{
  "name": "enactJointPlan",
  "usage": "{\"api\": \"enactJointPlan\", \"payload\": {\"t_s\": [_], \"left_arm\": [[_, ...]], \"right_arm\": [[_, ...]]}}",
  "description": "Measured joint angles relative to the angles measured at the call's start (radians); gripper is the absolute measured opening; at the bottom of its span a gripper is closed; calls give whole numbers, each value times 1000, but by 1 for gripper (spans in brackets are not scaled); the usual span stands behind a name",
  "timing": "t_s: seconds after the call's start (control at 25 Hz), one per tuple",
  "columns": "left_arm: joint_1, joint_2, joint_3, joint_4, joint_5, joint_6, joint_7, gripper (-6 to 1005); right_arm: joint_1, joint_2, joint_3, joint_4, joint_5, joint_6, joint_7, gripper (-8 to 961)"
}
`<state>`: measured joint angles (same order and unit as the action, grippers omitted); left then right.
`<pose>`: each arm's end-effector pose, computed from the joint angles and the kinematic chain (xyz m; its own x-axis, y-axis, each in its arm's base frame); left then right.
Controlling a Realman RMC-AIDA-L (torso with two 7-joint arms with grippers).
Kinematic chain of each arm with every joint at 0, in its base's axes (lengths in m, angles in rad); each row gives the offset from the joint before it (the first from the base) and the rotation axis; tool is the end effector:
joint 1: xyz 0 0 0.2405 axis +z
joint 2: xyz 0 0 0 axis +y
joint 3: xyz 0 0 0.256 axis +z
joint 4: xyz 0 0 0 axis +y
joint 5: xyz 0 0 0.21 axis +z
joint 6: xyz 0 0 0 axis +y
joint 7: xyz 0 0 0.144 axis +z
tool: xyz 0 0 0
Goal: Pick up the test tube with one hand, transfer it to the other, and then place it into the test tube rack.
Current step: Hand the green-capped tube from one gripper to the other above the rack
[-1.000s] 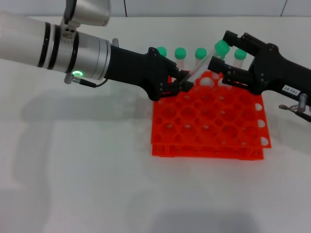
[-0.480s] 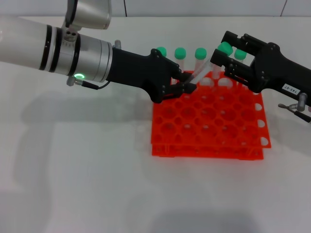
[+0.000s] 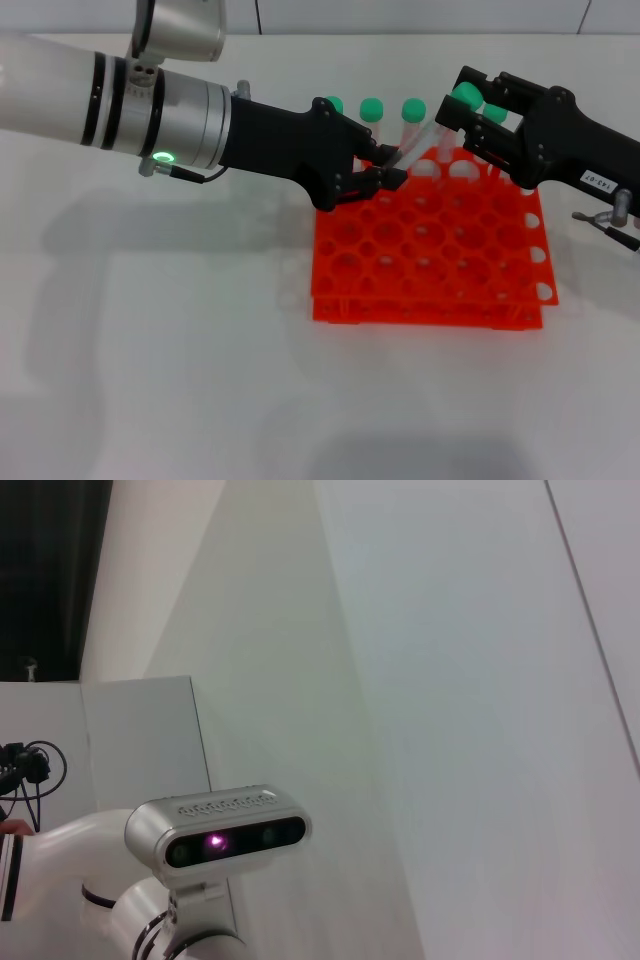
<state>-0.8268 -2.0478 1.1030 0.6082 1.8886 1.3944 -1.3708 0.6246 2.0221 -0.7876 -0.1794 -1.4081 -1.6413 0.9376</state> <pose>-0.1527 0.3848 -0.0448 0.9519 0.0396 0.3037 0.0672 -0.9944 -0.0809 0.2237 0.3357 -0.0083 0.5233 -0.0594 -0.8501 -0.4069 -0.8939 -0.1881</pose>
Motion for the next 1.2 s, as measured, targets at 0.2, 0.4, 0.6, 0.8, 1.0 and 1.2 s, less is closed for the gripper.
{"api": "enactJointPlan", "payload": {"t_s": [0.2,0.4,0.6,0.8,1.0,1.2], "left_arm": [[0,0,0,-1,0,0,0,191],[0,-2,0,-2,0,0,1,191],[0,-3,1,-1,0,0,3,191],[0,-12,1,3,0,-10,-1,191],[-11,-26,5,13,7,-41,-68,191],[-9,-32,23,39,7,-57,-152,191]], "right_arm": [[3,1,-1,0,0,0,0,450],[10,1,-2,0,0,0,0,405],[10,1,-1,0,1,0,0,333],[11,1,2,-2,2,3,-1,266],[11,0,2,-6,5,5,-1,266],[11,-1,2,-8,-1,7,0,267]]}}
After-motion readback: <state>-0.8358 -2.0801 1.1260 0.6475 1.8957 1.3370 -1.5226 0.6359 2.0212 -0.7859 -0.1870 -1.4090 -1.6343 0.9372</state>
